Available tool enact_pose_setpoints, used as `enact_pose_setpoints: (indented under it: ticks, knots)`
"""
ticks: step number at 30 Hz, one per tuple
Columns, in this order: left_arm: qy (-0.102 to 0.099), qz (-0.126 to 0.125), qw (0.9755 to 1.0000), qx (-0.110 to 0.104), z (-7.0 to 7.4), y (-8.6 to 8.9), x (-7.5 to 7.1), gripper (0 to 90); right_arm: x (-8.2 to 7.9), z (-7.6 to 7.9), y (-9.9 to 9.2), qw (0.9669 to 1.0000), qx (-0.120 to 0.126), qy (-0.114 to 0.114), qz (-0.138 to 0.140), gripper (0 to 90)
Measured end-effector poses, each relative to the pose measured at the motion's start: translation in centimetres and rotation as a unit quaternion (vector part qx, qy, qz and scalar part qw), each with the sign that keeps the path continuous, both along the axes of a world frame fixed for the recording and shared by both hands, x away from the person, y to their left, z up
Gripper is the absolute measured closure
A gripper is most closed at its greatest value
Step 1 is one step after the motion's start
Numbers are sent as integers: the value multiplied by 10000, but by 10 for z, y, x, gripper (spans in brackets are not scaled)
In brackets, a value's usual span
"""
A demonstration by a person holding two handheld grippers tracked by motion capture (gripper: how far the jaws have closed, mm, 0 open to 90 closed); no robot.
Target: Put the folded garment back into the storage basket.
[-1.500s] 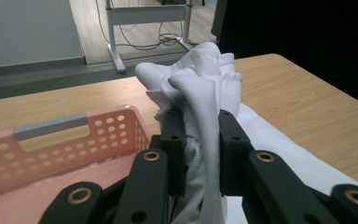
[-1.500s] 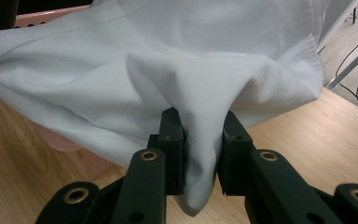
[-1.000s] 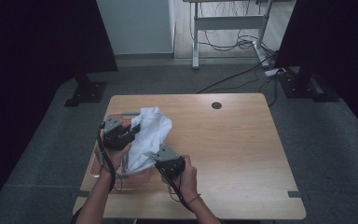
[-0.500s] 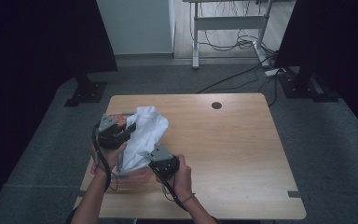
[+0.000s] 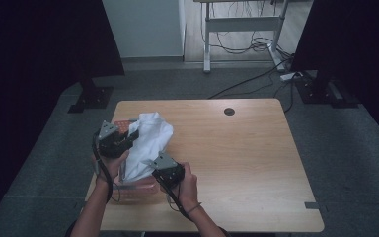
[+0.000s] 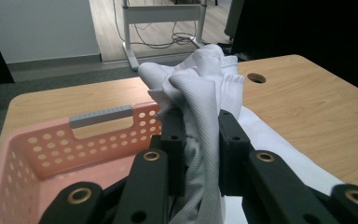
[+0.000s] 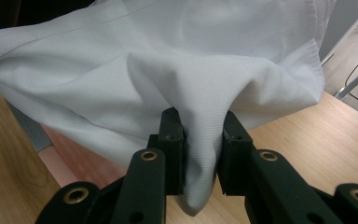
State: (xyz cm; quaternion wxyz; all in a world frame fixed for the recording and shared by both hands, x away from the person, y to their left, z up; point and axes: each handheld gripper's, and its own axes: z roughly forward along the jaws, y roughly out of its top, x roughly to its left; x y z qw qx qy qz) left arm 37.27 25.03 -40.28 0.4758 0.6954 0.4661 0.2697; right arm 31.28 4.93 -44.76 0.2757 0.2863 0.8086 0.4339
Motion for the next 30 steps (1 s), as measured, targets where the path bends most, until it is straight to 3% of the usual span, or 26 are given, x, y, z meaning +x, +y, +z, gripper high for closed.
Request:
enact_pose_setpoints:
  ticks: [30]
  knots:
    - [51,220,9997,29,-5,38,4,753,9,-5,38,9999,1,35,126,744]
